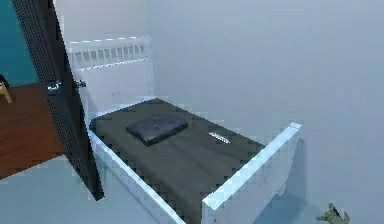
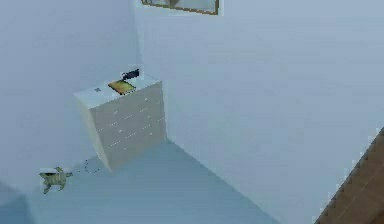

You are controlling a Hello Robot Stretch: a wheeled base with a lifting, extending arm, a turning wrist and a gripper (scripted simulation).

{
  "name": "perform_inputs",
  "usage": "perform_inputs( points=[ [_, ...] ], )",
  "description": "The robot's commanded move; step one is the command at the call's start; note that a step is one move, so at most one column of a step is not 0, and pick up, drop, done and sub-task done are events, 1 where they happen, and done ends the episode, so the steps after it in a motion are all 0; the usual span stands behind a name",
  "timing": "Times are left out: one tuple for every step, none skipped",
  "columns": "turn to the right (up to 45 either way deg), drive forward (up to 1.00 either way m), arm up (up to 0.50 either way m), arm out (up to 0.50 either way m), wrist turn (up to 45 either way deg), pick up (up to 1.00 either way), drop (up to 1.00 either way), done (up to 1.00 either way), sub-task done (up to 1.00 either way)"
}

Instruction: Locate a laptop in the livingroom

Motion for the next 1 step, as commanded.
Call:
perform_inputs(
  points=[
    [-27.0,0.00,0.00,0.00,0.0,0.00,0.00,0.00,0.00]
  ],
)
